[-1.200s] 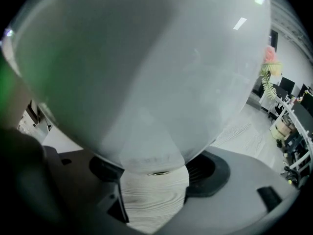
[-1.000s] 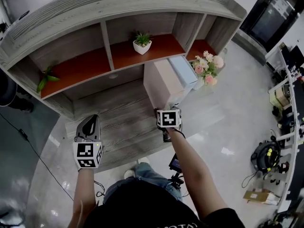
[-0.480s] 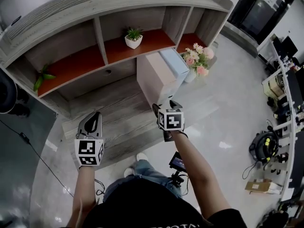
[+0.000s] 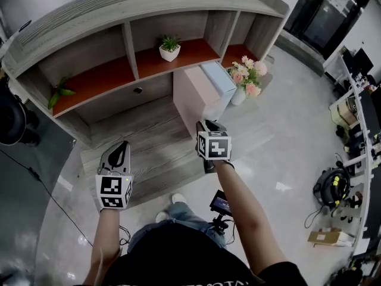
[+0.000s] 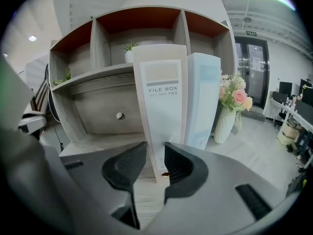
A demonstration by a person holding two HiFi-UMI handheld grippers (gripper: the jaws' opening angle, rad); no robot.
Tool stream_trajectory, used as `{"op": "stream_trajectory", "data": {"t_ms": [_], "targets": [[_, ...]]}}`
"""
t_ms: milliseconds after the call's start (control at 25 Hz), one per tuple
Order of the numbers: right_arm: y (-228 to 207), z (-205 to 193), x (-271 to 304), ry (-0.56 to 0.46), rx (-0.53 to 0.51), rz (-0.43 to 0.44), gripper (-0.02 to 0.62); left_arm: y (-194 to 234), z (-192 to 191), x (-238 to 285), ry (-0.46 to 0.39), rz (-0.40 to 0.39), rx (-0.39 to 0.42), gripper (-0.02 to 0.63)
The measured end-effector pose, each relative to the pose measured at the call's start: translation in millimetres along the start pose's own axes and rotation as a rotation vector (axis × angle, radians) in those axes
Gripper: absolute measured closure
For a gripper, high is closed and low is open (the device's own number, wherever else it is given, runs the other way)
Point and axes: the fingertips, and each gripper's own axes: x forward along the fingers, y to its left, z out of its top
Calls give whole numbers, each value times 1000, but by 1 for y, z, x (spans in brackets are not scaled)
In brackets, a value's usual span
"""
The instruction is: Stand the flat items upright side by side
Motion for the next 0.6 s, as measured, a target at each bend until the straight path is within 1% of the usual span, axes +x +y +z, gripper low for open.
{"op": "stream_trajectory", "data": {"t_ms": [600], "targets": [[-11,16,22,20,-18,-8,462,13,6,-5,-10,67,-14,595]]}}
